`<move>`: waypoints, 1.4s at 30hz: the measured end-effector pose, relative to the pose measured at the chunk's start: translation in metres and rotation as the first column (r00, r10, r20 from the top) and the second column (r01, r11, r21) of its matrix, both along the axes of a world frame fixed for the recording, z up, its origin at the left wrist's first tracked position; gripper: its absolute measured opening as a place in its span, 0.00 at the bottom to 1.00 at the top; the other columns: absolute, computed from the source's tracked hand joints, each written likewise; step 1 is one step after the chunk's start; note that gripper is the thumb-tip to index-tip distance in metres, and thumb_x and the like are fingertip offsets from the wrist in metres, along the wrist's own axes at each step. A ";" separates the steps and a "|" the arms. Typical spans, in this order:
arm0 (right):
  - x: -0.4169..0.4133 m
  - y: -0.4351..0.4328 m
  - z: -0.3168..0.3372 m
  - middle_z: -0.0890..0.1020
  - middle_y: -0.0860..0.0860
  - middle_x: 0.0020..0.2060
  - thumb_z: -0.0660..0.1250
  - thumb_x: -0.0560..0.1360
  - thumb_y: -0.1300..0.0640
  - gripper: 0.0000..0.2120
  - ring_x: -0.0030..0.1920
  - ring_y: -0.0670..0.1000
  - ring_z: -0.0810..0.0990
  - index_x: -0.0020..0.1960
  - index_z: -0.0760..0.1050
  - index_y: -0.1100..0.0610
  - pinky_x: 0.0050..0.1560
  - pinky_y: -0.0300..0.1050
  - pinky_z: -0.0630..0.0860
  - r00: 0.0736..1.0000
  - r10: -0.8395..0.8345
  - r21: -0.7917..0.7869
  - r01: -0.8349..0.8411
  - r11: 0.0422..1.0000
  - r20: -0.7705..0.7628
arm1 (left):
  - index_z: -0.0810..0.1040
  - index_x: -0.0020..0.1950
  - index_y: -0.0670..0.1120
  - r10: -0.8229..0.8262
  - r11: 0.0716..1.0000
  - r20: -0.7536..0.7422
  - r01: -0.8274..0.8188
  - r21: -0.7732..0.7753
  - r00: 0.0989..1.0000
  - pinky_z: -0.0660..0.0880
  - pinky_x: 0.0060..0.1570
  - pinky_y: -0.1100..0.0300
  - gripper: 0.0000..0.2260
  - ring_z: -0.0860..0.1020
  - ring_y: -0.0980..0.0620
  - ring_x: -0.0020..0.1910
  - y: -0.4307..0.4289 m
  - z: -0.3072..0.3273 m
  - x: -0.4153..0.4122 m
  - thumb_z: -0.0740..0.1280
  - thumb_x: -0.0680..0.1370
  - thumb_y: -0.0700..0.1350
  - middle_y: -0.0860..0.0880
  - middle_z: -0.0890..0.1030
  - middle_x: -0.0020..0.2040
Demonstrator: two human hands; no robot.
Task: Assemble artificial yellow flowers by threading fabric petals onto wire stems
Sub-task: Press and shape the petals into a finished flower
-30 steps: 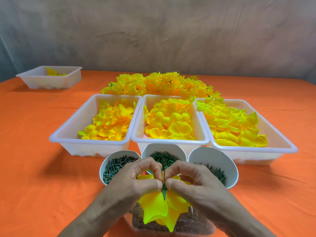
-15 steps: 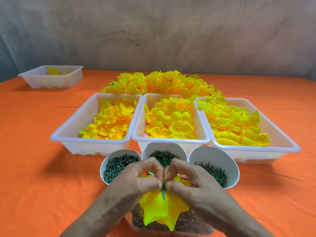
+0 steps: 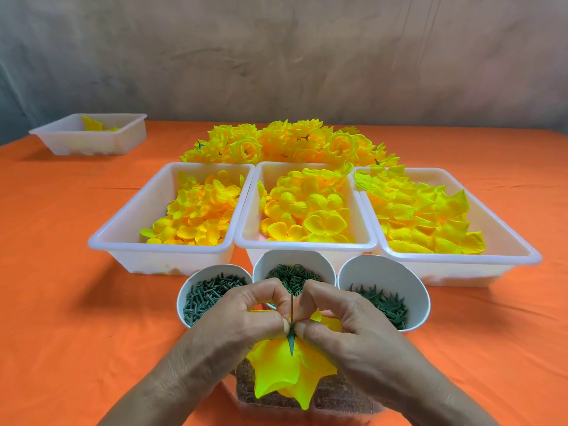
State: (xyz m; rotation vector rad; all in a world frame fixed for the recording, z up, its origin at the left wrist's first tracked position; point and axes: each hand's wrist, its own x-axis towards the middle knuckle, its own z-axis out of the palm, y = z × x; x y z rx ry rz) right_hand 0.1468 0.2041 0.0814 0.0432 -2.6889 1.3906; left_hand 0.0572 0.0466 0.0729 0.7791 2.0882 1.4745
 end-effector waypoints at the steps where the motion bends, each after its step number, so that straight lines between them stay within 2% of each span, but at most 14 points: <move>1: 0.000 0.000 -0.001 0.79 0.41 0.44 0.62 0.70 0.47 0.04 0.49 0.41 0.75 0.42 0.73 0.45 0.56 0.37 0.69 1.000 -0.001 0.007 0.001 1.000 -0.014 | 0.75 0.32 0.53 0.000 1.000 -0.008 0.000 -0.004 1.000 0.68 0.48 0.49 0.10 0.72 0.47 0.43 0.000 -0.001 0.000 0.67 0.56 0.55 0.34 0.76 0.44; 8: 0.008 0.002 0.004 0.82 0.41 0.48 0.64 0.71 0.47 0.07 0.51 0.42 0.78 0.47 0.78 0.44 0.49 0.42 0.73 0.997 -0.029 -0.031 0.026 0.999 -0.071 | 0.78 0.36 0.50 0.013 1.000 -0.015 -0.013 0.016 1.000 0.71 0.61 0.36 0.12 0.78 0.39 0.55 -0.006 0.009 0.006 0.69 0.58 0.55 0.46 0.83 0.52; 10: 0.011 0.005 0.004 0.81 0.38 0.50 0.63 0.71 0.46 0.08 0.54 0.41 0.78 0.48 0.79 0.40 0.54 0.44 0.75 0.995 -0.071 -0.062 0.066 0.996 -0.071 | 0.80 0.37 0.51 0.059 0.998 0.006 -0.059 0.019 0.998 0.75 0.50 0.42 0.15 0.80 0.45 0.49 -0.008 0.009 0.005 0.68 0.56 0.57 0.52 0.83 0.53; 12: 0.013 0.009 0.006 0.79 0.33 0.52 0.63 0.71 0.46 0.09 0.57 0.38 0.75 0.48 0.79 0.37 0.57 0.40 0.73 0.987 -0.110 -0.006 0.110 0.994 -0.121 | 0.80 0.38 0.53 0.094 0.995 0.003 -0.094 0.028 0.996 0.70 0.33 0.58 0.17 0.77 0.58 0.30 -0.010 0.010 0.003 0.67 0.54 0.58 0.56 0.83 0.53; 14: 0.013 0.009 0.010 0.78 0.32 0.51 0.63 0.71 0.45 0.08 0.58 0.38 0.74 0.48 0.79 0.37 0.55 0.33 0.69 0.979 -0.111 0.080 0.126 0.989 -0.170 | 0.81 0.40 0.54 0.109 0.994 0.005 -0.110 0.029 0.994 0.67 0.26 0.59 0.17 0.72 0.58 0.24 -0.012 0.012 0.002 0.67 0.54 0.57 0.49 0.82 0.55; 17: 0.009 0.005 0.011 0.78 0.35 0.49 0.63 0.70 0.40 0.11 0.58 0.39 0.71 0.49 0.80 0.39 0.54 0.30 0.66 0.984 -0.053 0.233 0.092 0.968 -0.167 | 0.81 0.46 0.54 0.106 0.994 -0.005 -0.105 0.024 0.994 0.72 0.33 0.45 0.21 0.76 0.41 0.37 -0.014 0.013 0.002 0.67 0.55 0.56 0.36 0.78 0.57; 20: 0.006 0.000 0.009 0.77 0.36 0.49 0.64 0.70 0.38 0.13 0.57 0.38 0.69 0.49 0.80 0.41 0.56 0.31 0.64 0.988 -0.009 0.297 0.055 0.953 -0.152 | 0.81 0.48 0.54 0.097 0.995 -0.010 -0.097 0.028 0.995 0.66 0.35 0.54 0.22 0.74 0.45 0.40 -0.016 0.010 0.001 0.67 0.56 0.57 0.34 0.77 0.57; 23: 0.005 -0.001 0.010 0.78 0.37 0.48 0.69 0.71 0.43 0.06 0.57 0.40 0.70 0.46 0.80 0.42 0.53 0.28 0.62 0.986 -0.011 0.277 0.058 0.959 -0.168 | 0.81 0.47 0.53 0.076 0.997 -0.023 -0.075 0.031 0.997 0.64 0.33 0.57 0.20 0.70 0.47 0.37 -0.016 0.010 0.003 0.66 0.57 0.56 0.33 0.77 0.52; 28: 0.003 -0.002 0.014 0.80 0.38 0.45 0.69 0.69 0.43 0.05 0.55 0.41 0.73 0.42 0.79 0.43 0.53 0.34 0.66 0.980 -0.018 0.231 0.064 0.971 -0.197 | 0.82 0.48 0.51 0.067 0.997 -0.003 -0.067 0.048 0.998 0.72 0.44 0.38 0.21 0.76 0.39 0.46 -0.015 0.012 0.004 0.66 0.57 0.56 0.34 0.78 0.51; 30: 0.002 -0.003 0.018 0.80 0.38 0.45 0.68 0.69 0.43 0.06 0.54 0.42 0.74 0.42 0.79 0.43 0.53 0.39 0.69 0.975 -0.030 0.211 0.078 0.975 -0.219 | 0.82 0.47 0.51 0.058 0.996 0.024 -0.060 0.070 0.998 0.70 0.38 0.47 0.21 0.76 0.46 0.41 -0.015 0.012 0.003 0.66 0.57 0.56 0.37 0.79 0.52; 32: 0.001 -0.004 0.024 0.80 0.38 0.44 0.68 0.68 0.43 0.05 0.53 0.42 0.75 0.42 0.79 0.42 0.52 0.39 0.69 0.970 -0.038 0.200 0.088 0.976 -0.240 | 0.83 0.47 0.51 0.037 0.990 0.137 -0.055 0.127 0.990 0.69 0.39 0.55 0.21 0.76 0.53 0.40 -0.017 0.011 0.001 0.67 0.57 0.55 0.42 0.81 0.50; 35: 0.000 -0.004 0.037 0.81 0.38 0.45 0.68 0.68 0.42 0.06 0.53 0.42 0.75 0.43 0.79 0.41 0.50 0.32 0.66 0.957 -0.053 0.227 0.121 0.966 -0.284 | 0.83 0.51 0.49 -0.011 0.970 0.283 -0.058 0.234 0.959 0.74 0.43 0.51 0.23 0.78 0.46 0.45 -0.021 0.012 -0.001 0.68 0.58 0.52 0.44 0.81 0.52; 38: -0.002 -0.005 0.057 0.81 0.40 0.43 0.69 0.68 0.44 0.04 0.51 0.44 0.77 0.42 0.80 0.41 0.54 0.45 0.71 0.953 -0.037 0.143 0.083 0.986 -0.301 | 0.81 0.58 0.46 -0.032 0.919 0.344 -0.108 0.379 0.938 0.74 0.52 0.40 0.26 0.79 0.37 0.56 -0.022 0.018 -0.001 0.70 0.62 0.52 0.36 0.80 0.59; 42: -0.006 -0.006 0.089 0.82 0.43 0.42 0.70 0.67 0.45 0.04 0.49 0.45 0.79 0.41 0.81 0.42 0.54 0.52 0.73 0.944 -0.035 0.038 0.050 0.998 -0.329 | 0.85 0.52 0.45 -0.032 0.815 0.398 -0.206 0.541 0.917 0.76 0.51 0.50 0.29 0.82 0.43 0.52 -0.018 0.032 -0.001 0.80 0.57 0.59 0.41 0.84 0.55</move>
